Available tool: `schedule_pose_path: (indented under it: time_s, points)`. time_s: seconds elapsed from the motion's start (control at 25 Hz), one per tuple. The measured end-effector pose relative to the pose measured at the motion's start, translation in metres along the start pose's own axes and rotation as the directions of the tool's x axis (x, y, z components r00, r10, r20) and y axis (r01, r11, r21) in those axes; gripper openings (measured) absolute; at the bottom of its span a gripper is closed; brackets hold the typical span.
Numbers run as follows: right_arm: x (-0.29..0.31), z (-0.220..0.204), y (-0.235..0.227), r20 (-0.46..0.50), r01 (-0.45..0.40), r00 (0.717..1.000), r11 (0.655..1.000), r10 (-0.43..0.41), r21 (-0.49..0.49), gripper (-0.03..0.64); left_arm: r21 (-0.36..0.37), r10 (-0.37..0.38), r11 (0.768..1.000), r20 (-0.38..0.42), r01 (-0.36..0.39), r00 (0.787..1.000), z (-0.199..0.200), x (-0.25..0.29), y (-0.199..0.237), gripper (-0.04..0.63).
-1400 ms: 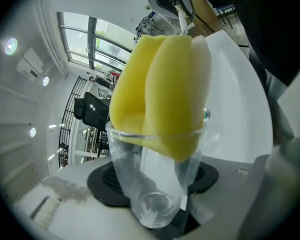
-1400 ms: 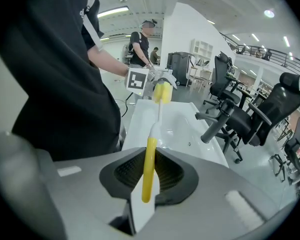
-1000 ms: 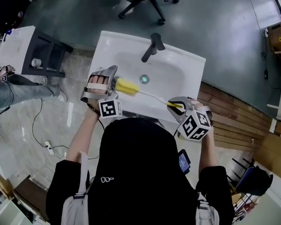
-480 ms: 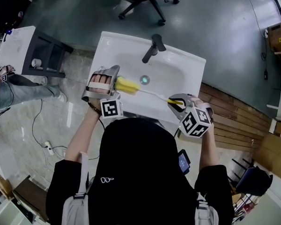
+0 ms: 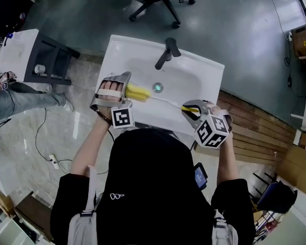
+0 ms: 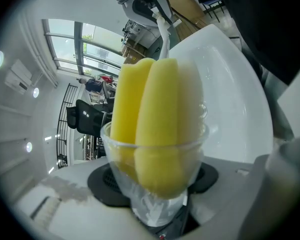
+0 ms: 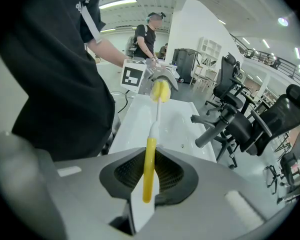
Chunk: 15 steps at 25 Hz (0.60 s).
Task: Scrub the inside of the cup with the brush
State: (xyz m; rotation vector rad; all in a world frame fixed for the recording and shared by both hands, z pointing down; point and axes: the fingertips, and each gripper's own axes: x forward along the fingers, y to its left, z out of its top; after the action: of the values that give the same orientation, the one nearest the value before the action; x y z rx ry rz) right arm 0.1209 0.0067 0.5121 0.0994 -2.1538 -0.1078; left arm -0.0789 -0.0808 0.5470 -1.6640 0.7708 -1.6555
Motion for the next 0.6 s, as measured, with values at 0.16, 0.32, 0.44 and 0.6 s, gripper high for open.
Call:
schedule_pose_path:
  time_s: [0.16, 0.32, 0.44, 0.6]
  points:
    - [0.002, 0.005, -0.001, 0.005, -0.007, 1.000, 1.000, 0.007, 0.002, 0.052, -0.002, -0.007, 1.000, -0.013, 0.007, 1.000, -0.003, 0.004, -0.001, 0.276]
    - [0.006, 0.011, -0.003, 0.008, -0.009, 1.000, 1.000, 0.009, 0.001, 0.052, -0.001, -0.021, 1.000, -0.035, 0.021, 0.999, -0.008, 0.008, -0.004, 0.276]
    - [0.007, 0.015, -0.005, 0.012, -0.010, 1.000, 1.000, 0.010, 0.001, 0.052, 0.002, -0.013, 1.000, -0.048, 0.013, 0.999, -0.009, 0.009, -0.001, 0.276]
    - [0.007, 0.022, -0.007, 0.014, -0.010, 1.000, 1.000, 0.010, -0.003, 0.052, -0.003, -0.004, 1.000, -0.056, 0.004, 0.998, -0.010, 0.010, 0.002, 0.276]
